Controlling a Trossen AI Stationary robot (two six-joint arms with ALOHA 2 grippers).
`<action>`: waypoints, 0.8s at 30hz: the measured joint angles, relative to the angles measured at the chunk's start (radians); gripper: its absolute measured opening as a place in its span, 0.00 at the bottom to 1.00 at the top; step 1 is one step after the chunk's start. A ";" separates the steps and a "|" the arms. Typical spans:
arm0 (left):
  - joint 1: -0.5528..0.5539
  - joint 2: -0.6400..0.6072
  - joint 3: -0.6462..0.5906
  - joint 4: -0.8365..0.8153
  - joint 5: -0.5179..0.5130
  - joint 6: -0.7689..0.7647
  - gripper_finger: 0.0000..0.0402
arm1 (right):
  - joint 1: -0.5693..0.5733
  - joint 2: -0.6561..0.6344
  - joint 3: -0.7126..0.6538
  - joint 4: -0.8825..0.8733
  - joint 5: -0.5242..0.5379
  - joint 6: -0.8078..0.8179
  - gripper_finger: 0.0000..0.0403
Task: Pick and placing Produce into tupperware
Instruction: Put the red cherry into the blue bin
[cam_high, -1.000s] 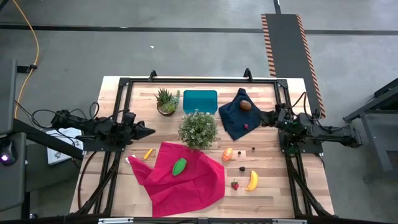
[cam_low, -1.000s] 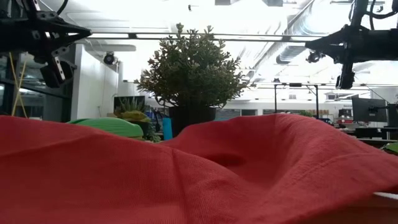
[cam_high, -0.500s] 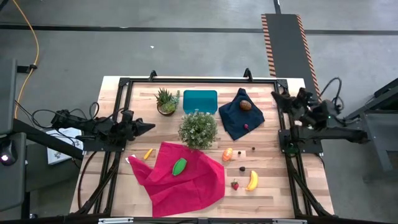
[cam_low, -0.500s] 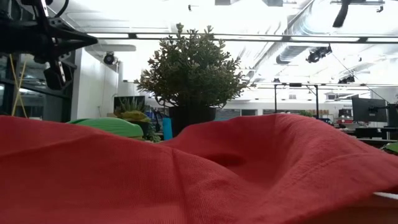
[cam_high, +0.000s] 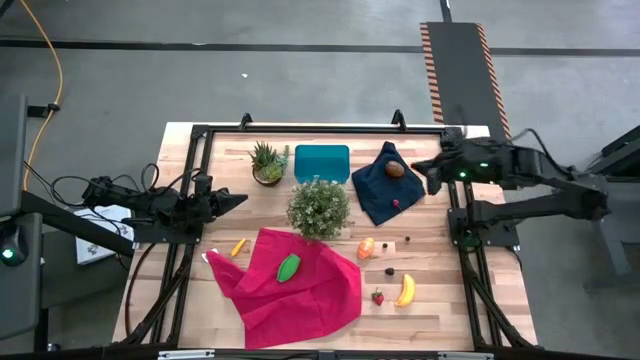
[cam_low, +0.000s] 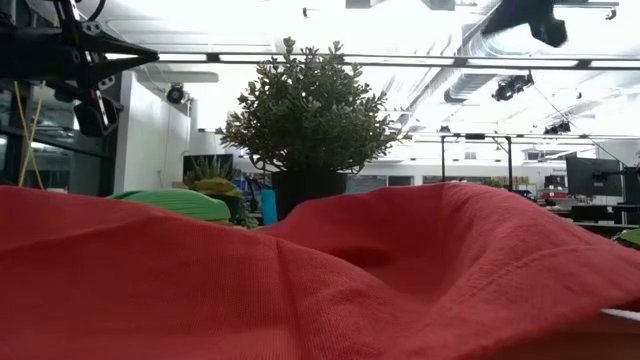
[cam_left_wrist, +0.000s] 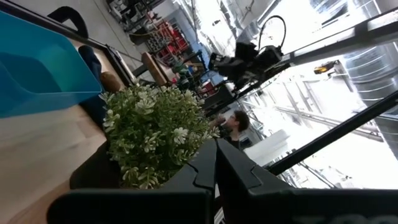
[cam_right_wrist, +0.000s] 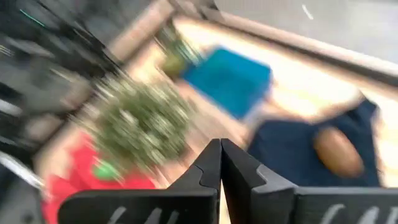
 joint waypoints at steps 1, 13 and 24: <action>0.000 0.000 0.000 0.000 0.000 0.000 0.00 | 0.000 0.029 0.020 -0.056 -0.005 0.009 0.00; 0.000 0.000 0.000 0.000 0.000 -0.003 0.00 | -0.022 0.260 -0.014 -0.157 -0.099 0.071 0.20; 0.000 0.000 0.000 -0.008 0.043 -0.004 0.00 | -0.114 0.431 -0.097 -0.107 -0.200 0.006 0.31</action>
